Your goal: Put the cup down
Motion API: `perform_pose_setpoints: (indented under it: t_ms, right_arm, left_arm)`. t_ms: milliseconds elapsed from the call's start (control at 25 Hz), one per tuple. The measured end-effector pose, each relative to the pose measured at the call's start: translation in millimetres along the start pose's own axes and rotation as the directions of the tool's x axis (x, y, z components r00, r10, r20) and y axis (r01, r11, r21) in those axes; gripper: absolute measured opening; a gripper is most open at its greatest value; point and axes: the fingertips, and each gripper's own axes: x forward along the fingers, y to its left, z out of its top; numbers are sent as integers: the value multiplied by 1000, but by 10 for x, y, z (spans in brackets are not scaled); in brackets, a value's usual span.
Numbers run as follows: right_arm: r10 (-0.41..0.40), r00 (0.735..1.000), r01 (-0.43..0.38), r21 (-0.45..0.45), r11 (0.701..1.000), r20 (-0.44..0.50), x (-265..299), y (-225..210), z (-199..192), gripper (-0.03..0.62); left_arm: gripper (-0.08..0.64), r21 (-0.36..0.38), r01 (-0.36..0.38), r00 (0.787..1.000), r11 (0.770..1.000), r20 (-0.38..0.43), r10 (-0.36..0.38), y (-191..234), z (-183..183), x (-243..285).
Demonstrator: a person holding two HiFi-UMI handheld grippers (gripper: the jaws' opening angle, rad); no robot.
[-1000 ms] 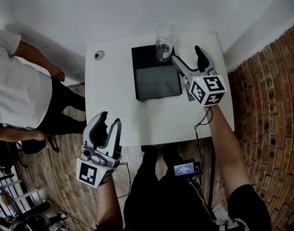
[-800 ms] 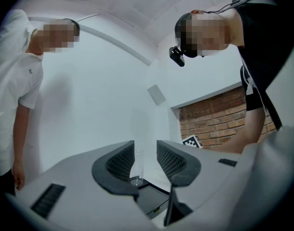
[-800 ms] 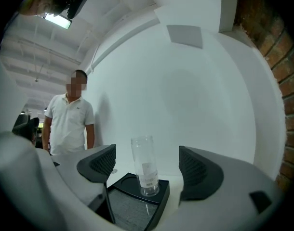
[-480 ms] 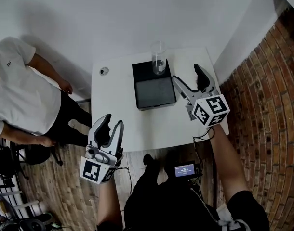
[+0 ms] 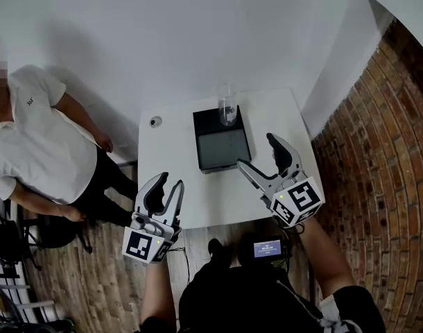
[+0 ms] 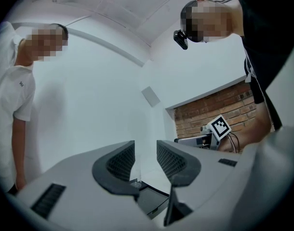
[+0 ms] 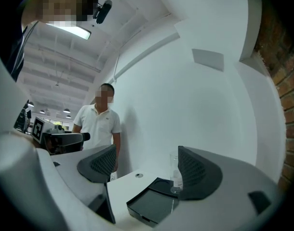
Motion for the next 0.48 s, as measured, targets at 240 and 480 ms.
perform_pose_setpoints:
  t_ms: [240,480]
  right_arm:
    - [41,999,-40,-11,999,29,-198,276,204,389]
    - [54,998,-52,-46,998,36,-309,460,274,314]
  left_arm:
    - [134,19,10,1000,1000,-11,-10,-138,74,-36]
    - [133,24,-9,1000,1000,-21,10,-208,81,-63]
